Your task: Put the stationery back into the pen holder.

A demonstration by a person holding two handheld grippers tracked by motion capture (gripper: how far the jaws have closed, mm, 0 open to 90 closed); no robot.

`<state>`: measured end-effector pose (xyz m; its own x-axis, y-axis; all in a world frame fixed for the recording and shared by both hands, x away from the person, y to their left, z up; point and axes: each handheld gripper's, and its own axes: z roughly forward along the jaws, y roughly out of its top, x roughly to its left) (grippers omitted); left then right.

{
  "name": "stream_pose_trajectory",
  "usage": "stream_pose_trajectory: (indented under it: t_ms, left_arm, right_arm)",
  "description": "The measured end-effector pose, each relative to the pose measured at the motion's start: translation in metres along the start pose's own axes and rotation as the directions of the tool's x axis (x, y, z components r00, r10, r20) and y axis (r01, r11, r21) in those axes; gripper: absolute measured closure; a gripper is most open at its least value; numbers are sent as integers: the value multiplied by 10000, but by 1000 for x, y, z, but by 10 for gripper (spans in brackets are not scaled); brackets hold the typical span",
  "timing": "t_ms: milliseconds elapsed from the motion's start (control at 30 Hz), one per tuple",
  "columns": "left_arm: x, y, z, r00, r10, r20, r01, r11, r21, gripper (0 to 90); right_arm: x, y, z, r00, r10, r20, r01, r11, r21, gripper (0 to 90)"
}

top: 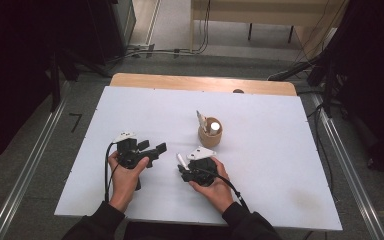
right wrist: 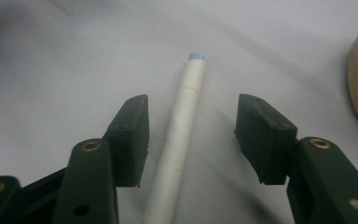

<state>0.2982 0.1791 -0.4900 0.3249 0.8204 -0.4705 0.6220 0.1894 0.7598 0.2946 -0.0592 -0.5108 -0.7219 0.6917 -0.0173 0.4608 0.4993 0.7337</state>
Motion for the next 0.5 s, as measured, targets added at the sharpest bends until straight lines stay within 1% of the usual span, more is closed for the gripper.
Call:
stream_pose_trajectory:
  t_ms: [33,100,167,300,500]
  left_arm:
    - [0,0,0,10000,1,3,-1,10000,4,184]
    - [0,0,0,10000,7,16,-7,10000,0,184]
    - [0,0,0,10000,24,1,-24,10000,35,184]
    - [0,0,1,10000,40,19,-40,10000,25,184]
    - [-1,-1,1,10000,18,-3,-18,10000,43,184]
  right_arm:
    - [1,0,0,10000,28,-11,-28,10000,13,450]
    - [2,0,1,10000,-76,48,76,10000,54,462]
    - [2,0,1,9999,-30,110,29,10000,44,472]
    - [3,0,2,9996,-234,124,234,9997,6,507]
    - [5,0,2,9998,-218,-22,218,9998,33,585]
